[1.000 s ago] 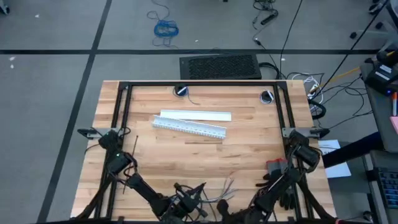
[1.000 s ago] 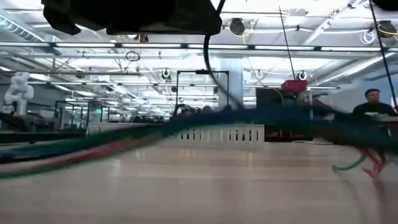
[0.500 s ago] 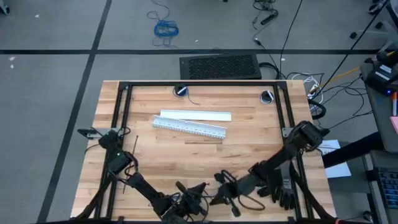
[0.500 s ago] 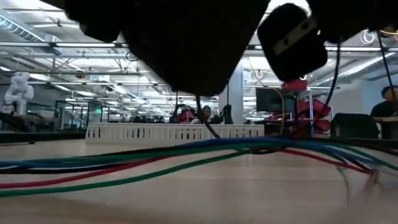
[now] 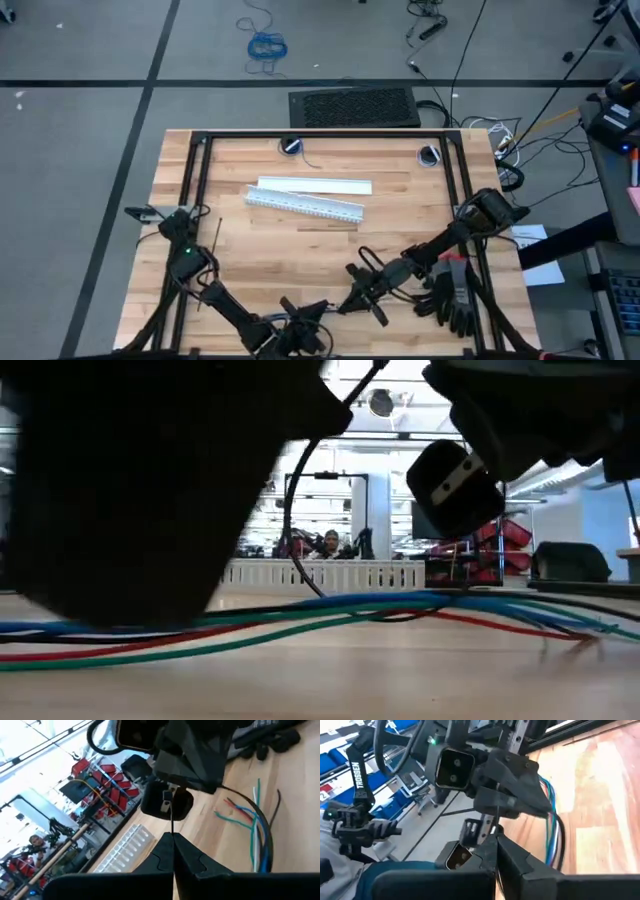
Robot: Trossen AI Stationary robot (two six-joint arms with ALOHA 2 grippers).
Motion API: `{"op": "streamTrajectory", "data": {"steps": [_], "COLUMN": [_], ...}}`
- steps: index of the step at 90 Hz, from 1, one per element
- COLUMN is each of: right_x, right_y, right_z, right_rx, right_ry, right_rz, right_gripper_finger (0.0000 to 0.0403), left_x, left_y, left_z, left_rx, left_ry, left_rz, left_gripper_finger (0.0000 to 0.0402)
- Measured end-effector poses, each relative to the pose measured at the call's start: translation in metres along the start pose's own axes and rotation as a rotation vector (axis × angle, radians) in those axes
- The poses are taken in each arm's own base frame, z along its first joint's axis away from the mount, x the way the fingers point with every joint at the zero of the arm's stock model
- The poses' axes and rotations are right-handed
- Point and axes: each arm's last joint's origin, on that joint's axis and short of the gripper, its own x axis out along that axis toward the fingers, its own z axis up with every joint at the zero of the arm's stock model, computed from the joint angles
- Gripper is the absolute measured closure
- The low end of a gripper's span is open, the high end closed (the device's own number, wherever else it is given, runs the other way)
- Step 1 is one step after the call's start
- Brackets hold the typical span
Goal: Ziptie cables
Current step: Wrap the cable wire using a zip tie
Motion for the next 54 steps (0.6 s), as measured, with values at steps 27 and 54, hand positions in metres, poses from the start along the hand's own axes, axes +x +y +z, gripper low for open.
{"op": "streamTrajectory", "data": {"steps": [27, 54], "right_x": [0.000, -0.001], "right_y": [-0.009, -0.015], "right_z": [0.001, 0.004], "right_rx": [0.059, 0.074], "right_ry": [0.029, 0.037], "right_rz": [0.005, 0.004], "right_gripper_finger": [0.0403, 0.0403], "left_x": [0.004, 0.001], "left_y": [0.000, 0.000], "left_z": [-0.001, -0.004], "left_rx": [0.142, 0.194], "left_ry": [0.006, 0.010], "left_rz": [0.003, 0.020], "left_gripper_finger": [0.0402, 0.0402]}}
